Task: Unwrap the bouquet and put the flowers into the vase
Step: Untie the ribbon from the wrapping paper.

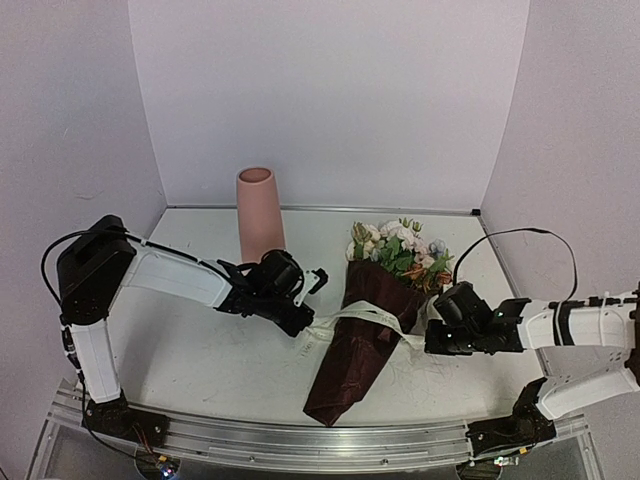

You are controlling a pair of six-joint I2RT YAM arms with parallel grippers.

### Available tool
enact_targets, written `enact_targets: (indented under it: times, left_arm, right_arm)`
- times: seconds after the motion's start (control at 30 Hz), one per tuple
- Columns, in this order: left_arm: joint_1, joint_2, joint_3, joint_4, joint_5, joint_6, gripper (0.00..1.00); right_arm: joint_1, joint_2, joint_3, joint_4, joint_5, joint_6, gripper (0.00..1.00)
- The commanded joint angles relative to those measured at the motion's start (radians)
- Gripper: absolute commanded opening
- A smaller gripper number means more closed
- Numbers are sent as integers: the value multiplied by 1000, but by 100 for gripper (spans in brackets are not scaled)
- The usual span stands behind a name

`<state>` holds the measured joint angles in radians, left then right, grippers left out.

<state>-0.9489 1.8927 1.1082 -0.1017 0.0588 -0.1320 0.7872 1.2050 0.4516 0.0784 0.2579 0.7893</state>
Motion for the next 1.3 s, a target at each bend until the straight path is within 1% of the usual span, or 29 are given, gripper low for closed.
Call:
enact_targets:
  times: [0.0,0.1,0.2,0.27,0.33,0.4,0.5,0.57,0.7,0.8,1.0,1.07,1.27]
  left_arm:
    - [-2,-88,-36,77,107,-18,0]
    - [-3,-89,-46,94,146,-35,2]
    - [-2,-105,-61,97,127,-53,8]
    - [-3,-126,-78,97,25,-70,19]
    - [-14,-158,-96,97,-99,-79,26]
    - [-20,-187,-109,98,-128,-62,32]
    - [-24,-211,-107,97,-94,-10,39]
    - [-30,-214,-89,127,-46,30,42]
    - [-37,-192,-27,135,38,102,43]
    - [-39,-148,29,134,112,130,43]
    - [-53,-78,102,134,211,172,45]
    - [-58,-65,116,134,238,184,46]
    - [-65,-27,159,125,360,214,40]
  right_arm:
    - [4,53,55,-49,59,-8,3]
    - [3,115,121,-27,40,-53,2]
    - [3,165,165,7,30,-79,2]
    - [3,193,193,10,31,-88,3]
    - [4,197,208,5,32,-96,6]
    - [3,159,190,3,38,-97,12]
    - [5,64,139,27,8,-153,31]
    - [5,2,102,59,-59,-220,39]
    - [5,-102,76,68,-154,-287,43]
    - [5,-147,68,69,-206,-312,45]
    - [6,-178,58,76,-250,-319,57]
    - [5,-195,42,96,-283,-326,56]
    - [6,-154,36,145,-436,-365,44]
